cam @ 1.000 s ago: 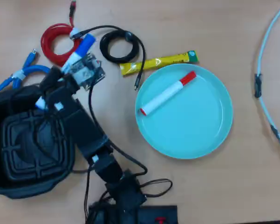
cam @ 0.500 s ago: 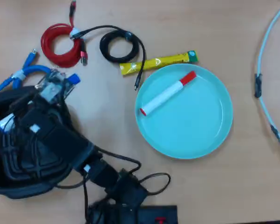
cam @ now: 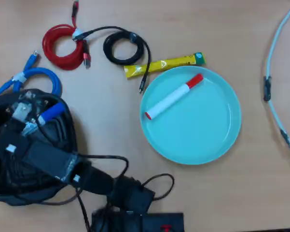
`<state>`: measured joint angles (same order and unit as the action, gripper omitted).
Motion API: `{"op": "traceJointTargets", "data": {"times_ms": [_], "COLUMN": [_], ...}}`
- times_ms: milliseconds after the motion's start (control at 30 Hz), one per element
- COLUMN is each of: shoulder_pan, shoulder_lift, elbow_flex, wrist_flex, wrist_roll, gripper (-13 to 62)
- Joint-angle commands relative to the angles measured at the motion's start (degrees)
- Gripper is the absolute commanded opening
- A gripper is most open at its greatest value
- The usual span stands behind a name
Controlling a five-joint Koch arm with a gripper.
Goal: Pick up the blue pen and put it in the black bowl
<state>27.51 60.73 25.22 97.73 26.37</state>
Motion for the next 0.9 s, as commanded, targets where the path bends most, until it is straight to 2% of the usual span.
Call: {"op": "traceJointTargets", "data": {"times_ms": [0,367,867], "shoulder_pan": [-1.67,-7.12,-7.03], "shoulder_lift": [-0.62,-7.12,-16.44], "elbow_flex": [-3.69,-3.87,-4.13], "wrist_flex": [-3.25,-7.56,-8.79], "wrist_roll": [2.72,5.19,7.56], "gripper": [-6.7,-6.7,-6.7]}}
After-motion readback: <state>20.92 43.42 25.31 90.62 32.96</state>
